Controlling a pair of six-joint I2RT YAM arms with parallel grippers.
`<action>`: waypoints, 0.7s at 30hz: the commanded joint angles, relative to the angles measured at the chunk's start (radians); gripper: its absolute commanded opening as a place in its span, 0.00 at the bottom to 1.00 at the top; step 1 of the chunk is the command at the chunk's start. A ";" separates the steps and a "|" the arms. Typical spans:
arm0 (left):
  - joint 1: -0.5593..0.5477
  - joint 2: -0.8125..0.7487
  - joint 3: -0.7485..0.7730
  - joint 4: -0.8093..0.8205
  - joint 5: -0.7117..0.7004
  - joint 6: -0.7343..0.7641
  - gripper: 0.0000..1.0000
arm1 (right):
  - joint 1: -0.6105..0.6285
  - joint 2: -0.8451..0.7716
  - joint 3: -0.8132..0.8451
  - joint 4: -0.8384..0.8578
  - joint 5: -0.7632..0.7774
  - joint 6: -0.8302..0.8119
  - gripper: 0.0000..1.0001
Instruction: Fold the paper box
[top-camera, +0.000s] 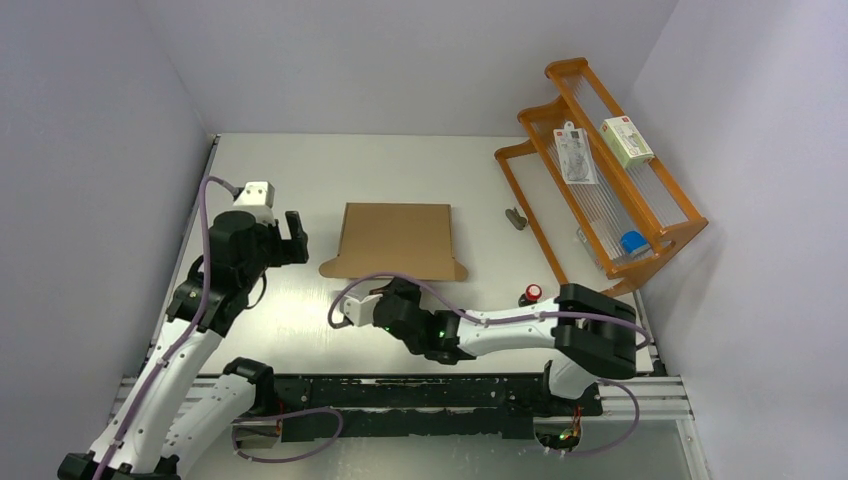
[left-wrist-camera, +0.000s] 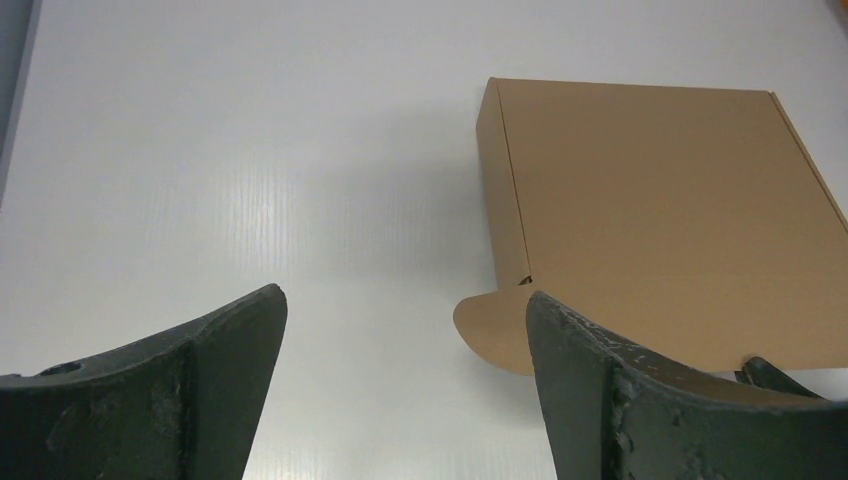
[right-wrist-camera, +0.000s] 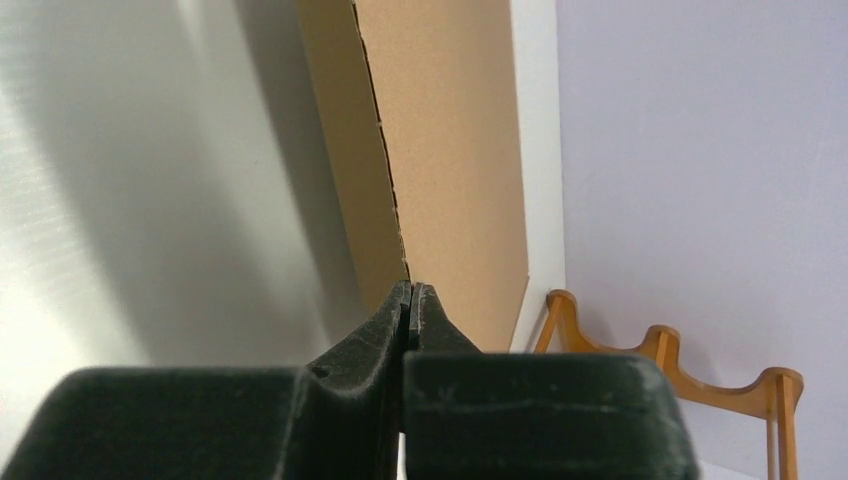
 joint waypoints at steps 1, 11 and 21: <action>0.011 -0.022 0.029 -0.006 0.003 -0.006 0.94 | 0.005 -0.080 0.087 -0.144 -0.050 0.043 0.00; 0.011 -0.009 0.179 -0.063 -0.015 0.037 0.95 | -0.060 -0.163 0.362 -0.511 -0.261 0.095 0.00; 0.011 0.020 0.263 -0.077 0.012 0.070 0.96 | -0.337 -0.115 0.583 -0.715 -0.673 0.103 0.00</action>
